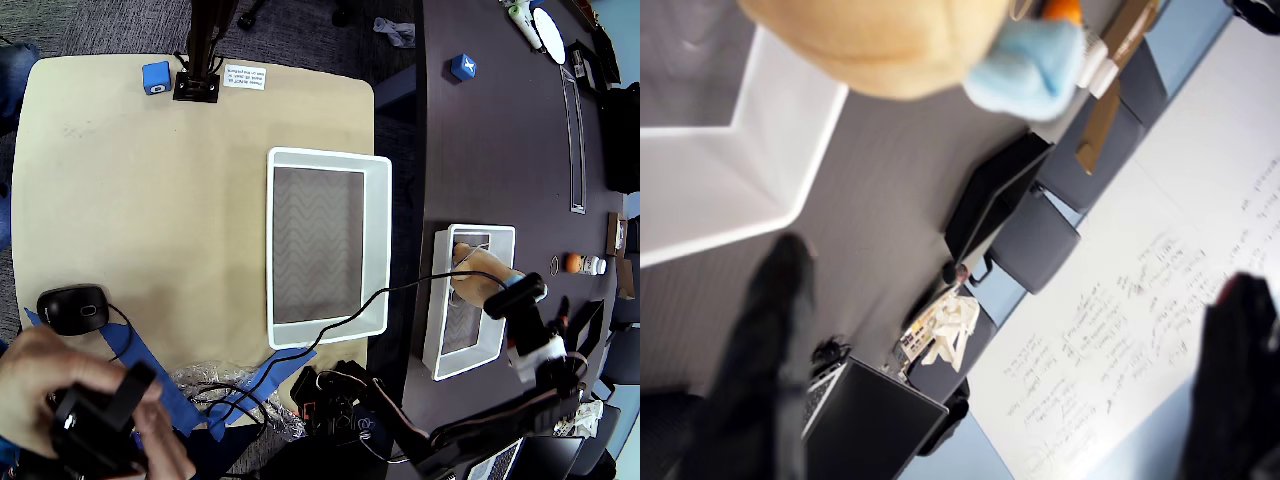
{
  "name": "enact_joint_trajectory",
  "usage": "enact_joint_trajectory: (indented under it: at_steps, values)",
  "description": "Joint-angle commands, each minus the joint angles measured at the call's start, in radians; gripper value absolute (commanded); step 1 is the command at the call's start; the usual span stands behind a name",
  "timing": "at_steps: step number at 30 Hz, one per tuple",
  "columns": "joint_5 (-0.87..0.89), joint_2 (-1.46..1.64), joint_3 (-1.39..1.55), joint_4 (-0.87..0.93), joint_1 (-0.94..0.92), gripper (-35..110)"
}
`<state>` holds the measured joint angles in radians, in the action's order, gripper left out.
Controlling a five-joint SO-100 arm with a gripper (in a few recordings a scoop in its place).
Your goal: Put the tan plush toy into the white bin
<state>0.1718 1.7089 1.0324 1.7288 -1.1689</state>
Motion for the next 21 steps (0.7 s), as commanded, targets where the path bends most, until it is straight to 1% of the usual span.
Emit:
enact_joint_trajectory:
  at_steps: [1,11,21]
  values:
    - [0.006,-0.026,-0.152,0.006,0.018,56]
    - [0.006,-0.241,-0.291,0.006,0.075,56]
    - [0.005,-0.281,-0.176,0.008,0.074,55]
